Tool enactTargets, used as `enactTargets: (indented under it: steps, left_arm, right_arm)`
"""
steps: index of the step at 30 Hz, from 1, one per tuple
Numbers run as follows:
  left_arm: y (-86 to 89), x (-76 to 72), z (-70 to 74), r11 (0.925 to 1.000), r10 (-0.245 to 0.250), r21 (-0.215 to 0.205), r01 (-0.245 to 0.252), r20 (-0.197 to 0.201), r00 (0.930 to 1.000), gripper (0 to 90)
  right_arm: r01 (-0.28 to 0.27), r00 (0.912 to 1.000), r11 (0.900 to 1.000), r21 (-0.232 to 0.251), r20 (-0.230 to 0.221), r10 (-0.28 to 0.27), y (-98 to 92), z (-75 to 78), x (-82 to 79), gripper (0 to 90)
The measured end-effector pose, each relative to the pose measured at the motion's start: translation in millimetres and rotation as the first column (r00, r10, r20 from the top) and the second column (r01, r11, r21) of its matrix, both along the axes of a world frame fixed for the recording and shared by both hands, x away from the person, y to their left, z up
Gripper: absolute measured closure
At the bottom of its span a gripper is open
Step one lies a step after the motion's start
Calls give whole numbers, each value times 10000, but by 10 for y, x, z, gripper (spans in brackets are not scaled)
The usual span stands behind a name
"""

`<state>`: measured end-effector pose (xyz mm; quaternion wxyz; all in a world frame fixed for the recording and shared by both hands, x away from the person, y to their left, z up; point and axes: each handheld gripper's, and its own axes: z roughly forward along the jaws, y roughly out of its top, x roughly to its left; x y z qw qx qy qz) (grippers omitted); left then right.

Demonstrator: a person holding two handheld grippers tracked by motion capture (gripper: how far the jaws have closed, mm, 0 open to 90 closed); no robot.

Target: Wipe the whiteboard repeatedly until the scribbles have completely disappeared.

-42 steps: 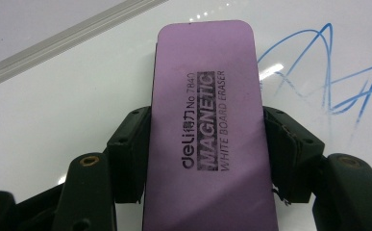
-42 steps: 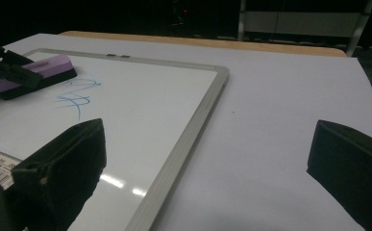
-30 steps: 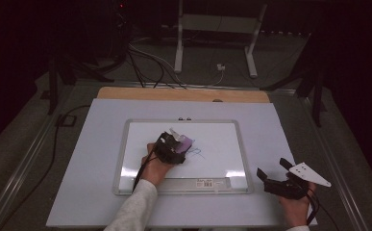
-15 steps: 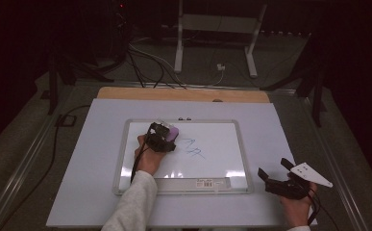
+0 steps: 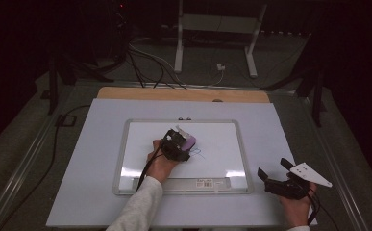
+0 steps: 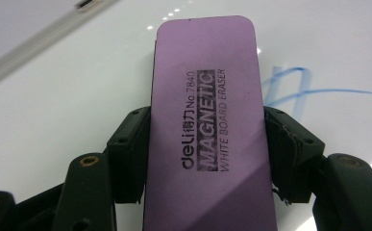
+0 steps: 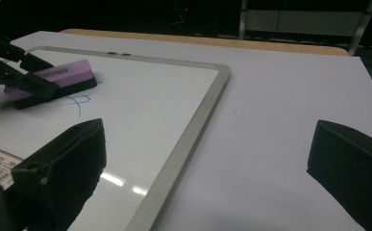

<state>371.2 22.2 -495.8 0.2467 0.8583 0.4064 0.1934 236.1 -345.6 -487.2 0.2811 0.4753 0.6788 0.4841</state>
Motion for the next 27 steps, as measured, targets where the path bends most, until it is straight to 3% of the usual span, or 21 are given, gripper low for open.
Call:
enactTargets:
  steps: [2,5,8,9,15,17,19,21,24,27]
  left_arm:
    - [98,84,-3,9984,563,-7,-563,-36,9984,408]
    - [248,196,-4,9898,1420,-86,-1422,-153,9897,408]
    - [243,228,6,9865,1640,65,-1639,-216,9862,408]
    - [210,222,9,9881,1529,179,-1526,-151,9881,408]
    - [-104,69,5,9995,216,-213,-223,-295,9993,408]
    - [-241,-40,7,9982,-533,-305,524,-305,9981,409]
    - [-315,-108,7,9951,-962,-250,956,-247,9951,408]
    - [-324,-109,8,9955,-938,-159,935,-210,9954,408]
    - [-249,-27,-1,9995,-103,302,101,60,9999,406]
    - [-116,86,-9,9958,756,502,-761,127,9971,404]
  right_arm:
    - [3,10000,10000,-2,0,-3,-2,2,-3,0]
    - [36,10000,10000,46,-24,-36,-9,-1,-1,0]
    - [8,10000,10000,17,-21,-8,-3,-3,3,0]
    - [-9,10000,10000,5,-11,9,2,-3,5,0]
    - [-46,10000,10000,-27,-26,46,20,-3,6,0]
    - [-36,10000,10000,-9,-30,36,14,-3,6,0]
    - [-27,10000,10000,-8,-9,27,5,-2,4,0]
    - [-11,10000,10000,-7,1,11,-2,0,0,0]
    - [23,10000,10000,15,-5,-23,-6,5,-7,0]
    - [43,10000,10000,27,4,-43,-12,5,-8,0]
